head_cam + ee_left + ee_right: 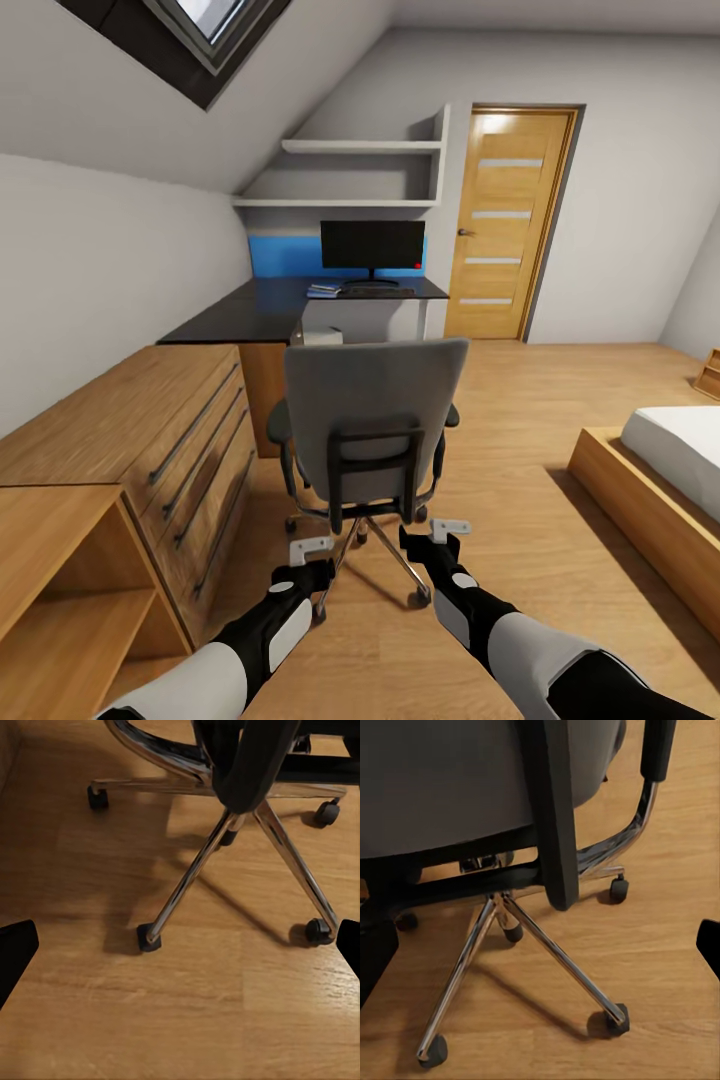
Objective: In the bedroom, organize the workspace by keeping the computer under the desk, ensuring the monitor is on the desk, placing the keyboard on the desk next to the monitor, placing the mouse on the desk next to the keyboard, moving the folder from the swivel chair onto the desk next to the mouse, stacking the notebook on top of the folder with the pen on top of the notebook, and positioning the swivel chair next to the desk.
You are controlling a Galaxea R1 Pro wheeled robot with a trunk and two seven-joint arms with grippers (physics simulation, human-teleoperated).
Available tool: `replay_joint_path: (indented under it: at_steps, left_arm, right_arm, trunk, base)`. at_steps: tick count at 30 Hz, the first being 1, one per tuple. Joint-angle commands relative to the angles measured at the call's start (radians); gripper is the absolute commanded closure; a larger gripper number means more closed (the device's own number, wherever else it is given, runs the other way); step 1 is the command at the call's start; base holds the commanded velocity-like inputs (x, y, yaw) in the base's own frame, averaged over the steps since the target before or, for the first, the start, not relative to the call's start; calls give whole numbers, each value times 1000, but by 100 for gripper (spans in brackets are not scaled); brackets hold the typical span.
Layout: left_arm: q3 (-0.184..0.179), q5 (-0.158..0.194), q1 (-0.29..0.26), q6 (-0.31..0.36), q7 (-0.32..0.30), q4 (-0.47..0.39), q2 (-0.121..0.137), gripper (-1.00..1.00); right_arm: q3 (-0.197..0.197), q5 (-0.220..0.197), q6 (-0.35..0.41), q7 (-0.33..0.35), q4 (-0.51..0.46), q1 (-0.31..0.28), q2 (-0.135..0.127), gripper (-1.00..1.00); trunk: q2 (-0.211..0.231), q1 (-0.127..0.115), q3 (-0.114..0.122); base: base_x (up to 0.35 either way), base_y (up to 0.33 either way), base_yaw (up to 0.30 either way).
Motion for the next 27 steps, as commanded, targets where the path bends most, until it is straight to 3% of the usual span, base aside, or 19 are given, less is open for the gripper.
replay_joint_path:
  at_steps: [1,21,25,27]
  left_arm:
    - [-5,3,-1,1,7,-1,0,-100]
    - [-5,3,-1,1,7,-1,0,-100]
    - [-4,3,0,-2,8,-1,0,-100]
    - [-4,3,0,-42,8,-1,0,-100]
  right_arm:
    - [9,-5,-2,-5,1,-1,0,-100]
    - [9,-3,-3,-5,-1,1,0,-100]
    - [9,-3,-3,-5,-1,0,0,-100]
    - [9,-2,-3,-4,0,1,0,-100]
  trunk:
    - [-8,4,-4]
    - [-148,80,-67]
    - [-148,80,-67]
    - [-148,80,-67]
  base:
    - [0,0,0]
    - [0,0,0]
    - [0,0,0]
    - [146,0,0]
